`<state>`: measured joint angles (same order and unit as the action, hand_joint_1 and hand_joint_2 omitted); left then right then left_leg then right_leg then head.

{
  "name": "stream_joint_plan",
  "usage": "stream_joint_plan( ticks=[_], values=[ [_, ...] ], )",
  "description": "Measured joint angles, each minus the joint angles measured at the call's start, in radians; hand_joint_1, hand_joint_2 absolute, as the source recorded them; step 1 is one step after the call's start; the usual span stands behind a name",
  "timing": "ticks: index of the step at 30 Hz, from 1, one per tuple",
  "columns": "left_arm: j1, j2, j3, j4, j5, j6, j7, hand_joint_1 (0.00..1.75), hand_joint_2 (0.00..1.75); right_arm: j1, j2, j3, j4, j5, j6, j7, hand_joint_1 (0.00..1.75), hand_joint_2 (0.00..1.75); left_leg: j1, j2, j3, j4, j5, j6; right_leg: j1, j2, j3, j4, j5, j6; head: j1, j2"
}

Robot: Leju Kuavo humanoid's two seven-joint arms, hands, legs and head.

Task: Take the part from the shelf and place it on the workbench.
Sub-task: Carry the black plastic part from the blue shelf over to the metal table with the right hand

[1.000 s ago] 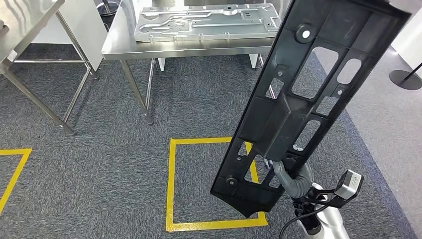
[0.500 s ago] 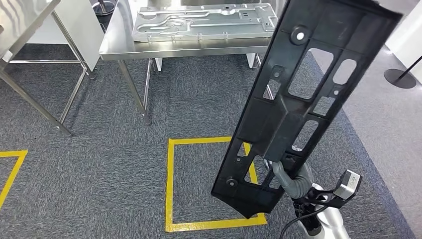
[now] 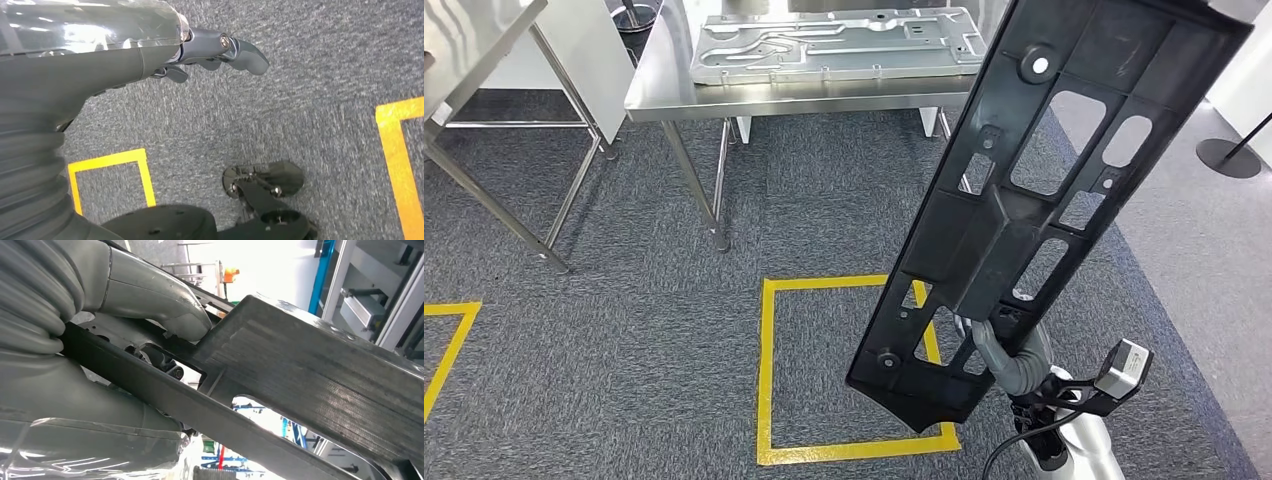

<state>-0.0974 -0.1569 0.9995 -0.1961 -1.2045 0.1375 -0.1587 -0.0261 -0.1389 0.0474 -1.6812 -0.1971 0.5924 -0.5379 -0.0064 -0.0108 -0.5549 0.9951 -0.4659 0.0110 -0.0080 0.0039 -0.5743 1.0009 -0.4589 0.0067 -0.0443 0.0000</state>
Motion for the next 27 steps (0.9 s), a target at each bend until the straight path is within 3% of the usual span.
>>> stream_joint_plan(
  ticks=[2, 3, 6, 8, 9, 11, 13, 16, 18, 19, 22, 23, 24, 27],
  values=[
    [0.0, 0.0, 0.0, 0.0, 0.0, 0.0, 0.0, 0.0, 1.75, 0.0, 0.0, 0.0, 0.0, 0.0, 0.0, 0.0, 1.75, 1.75, 0.001, 0.001, -0.009, 0.024, -0.017, -0.012, -0.004, -0.001, 0.003, -0.006, 0.002, -0.01, 0.0, 0.0],
    [-0.001, 0.0, 0.0, 0.0, 0.0, -0.001, -0.001, 0.0, 1.75, -0.001, 0.0, 0.0, 0.0, 0.0, 0.0, 0.0, 1.75, 1.75, 0.003, 0.002, -0.027, 0.064, -0.041, -0.018, -0.006, -0.003, 0.005, -0.009, 0.003, -0.015, 0.0, 0.0],
    [0.001, 0.0, 0.0, 0.0, -0.002, -0.004, -0.003, 0.0, 1.75, 0.0, -0.001, 0.0, 0.0, 0.0, 0.0, 0.0, 1.75, 1.75, 0.008, 0.004, -0.122, 0.261, -0.133, -0.031, -0.006, -0.006, 0.006, -0.009, 0.001, -0.021, 0.0, 0.0],
    [0.001, 0.0, 0.0, 0.0, -0.004, -0.006, -0.004, 0.0, 1.75, 0.001, -0.001, 0.0, 0.0, 0.0, 0.0, -0.001, 1.75, 1.75, 0.01, 0.004, -0.15, 0.31, -0.132, -0.033, -0.005, -0.006, 0.008, -0.007, -0.001, -0.021, 0.0, 0.0],
    [0.001, 0.0, 0.0, 0.0, -0.006, -0.008, -0.004, 0.0, 1.75, 0.002, -0.001, 0.0, 0.0, 0.001, 0.0, -0.001, 1.75, 1.75, 0.01, 0.004, -0.132, 0.268, -0.1, -0.032, -0.005, -0.005, 0.011, -0.007, -0.003, -0.02, 0.0, 0.0],
    [0.0, 0.001, -0.001, 0.0, -0.009, -0.008, -0.004, 0.0, 1.75, 0.003, -0.001, 0.0, 0.0, 0.001, 0.0, -0.002, 1.75, 1.75, 0.01, 0.004, -0.063, 0.124, -0.029, -0.026, -0.005, -0.004, 0.018, -0.006, -0.009, -0.015, 0.0, 0.0],
    [-0.001, 0.001, -0.001, 0.0, -0.01, -0.009, -0.004, 0.0, 1.75, 0.003, -0.001, 0.0, 0.0, 0.001, -0.001, -0.003, 1.75, 1.75, 0.007, 0.003, -0.017, 0.026, 0.004, -0.013, -0.003, -0.003, 0.021, -0.004, -0.013, -0.006, 0.0, 0.0],
    [0.0, 0.002, -0.001, 0.0, -0.01, -0.01, -0.004, 0.0, 1.75, 0.005, 0.0, 0.0, -0.001, 0.001, -0.001, -0.004, 1.75, 1.75, 0.004, 0.002, -0.01, 0.006, 0.006, 0.006, -0.002, -0.002, 0.02, -0.004, -0.015, 0.011, 0.0, 0.0],
    [0.0, 0.002, -0.001, 0.0, -0.009, -0.011, -0.004, 0.0, 1.75, 0.006, 0.002, 0.0, -0.003, 0.001, 0.0, -0.004, 1.75, 1.75, 0.006, 0.002, -0.006, -0.003, 0.01, 0.019, -0.004, -0.002, 0.01, 0.022, -0.034, 0.022, 0.0, 0.0],
    [-0.001, 0.002, -0.001, 0.0, -0.009, -0.012, -0.004, 0.0, 1.75, 0.005, 0.002, 0.0, -0.004, 0.001, 0.0, -0.004, 1.75, 1.75, 0.007, 0.003, -0.003, -0.007, 0.012, 0.024, -0.005, -0.002, -0.011, 0.065, -0.058, 0.026, 0.0, 0.0],
    [0.0, 0.002, 0.0, 0.0, -0.009, -0.013, -0.004, 0.0, 1.75, 0.006, 0.003, 0.0, -0.003, 0.001, 0.0, -0.004, 1.75, 1.75, 0.003, 0.003, -0.002, -0.006, 0.008, 0.031, -0.007, -0.003, -0.116, 0.264, -0.136, 0.034, 0.0, 0.0],
    [0.001, 0.002, 0.0, 0.0, -0.009, -0.013, -0.004, 0.0, 1.75, 0.007, 0.003, 0.0, -0.003, 0.001, 0.0, -0.004, 1.75, 1.75, 0.002, 0.003, -0.002, -0.005, 0.006, 0.032, -0.007, -0.003, -0.134, 0.292, -0.134, 0.034, 0.0, 0.0],
    [0.001, 0.002, 0.0, 0.0, -0.009, -0.013, -0.004, 0.0, 1.75, 0.007, 0.003, 0.0, -0.002, 0.001, 0.0, -0.004, 1.75, 1.75, 0.001, 0.002, 0.0, -0.004, 0.004, 0.032, -0.007, -0.003, -0.132, 0.278, -0.112, 0.033, 0.0, 0.0],
    [0.001, 0.002, -0.001, 0.0, -0.01, -0.014, -0.006, 0.0, 1.75, 0.003, 0.003, 0.0, -0.003, 0.002, 0.0, -0.004, 1.75, 1.75, -0.001, -0.001, 0.01, 0.0, -0.006, 0.027, -0.002, -0.004, -0.043, 0.081, -0.01, 0.019, 0.0, 0.0]
  ],
)
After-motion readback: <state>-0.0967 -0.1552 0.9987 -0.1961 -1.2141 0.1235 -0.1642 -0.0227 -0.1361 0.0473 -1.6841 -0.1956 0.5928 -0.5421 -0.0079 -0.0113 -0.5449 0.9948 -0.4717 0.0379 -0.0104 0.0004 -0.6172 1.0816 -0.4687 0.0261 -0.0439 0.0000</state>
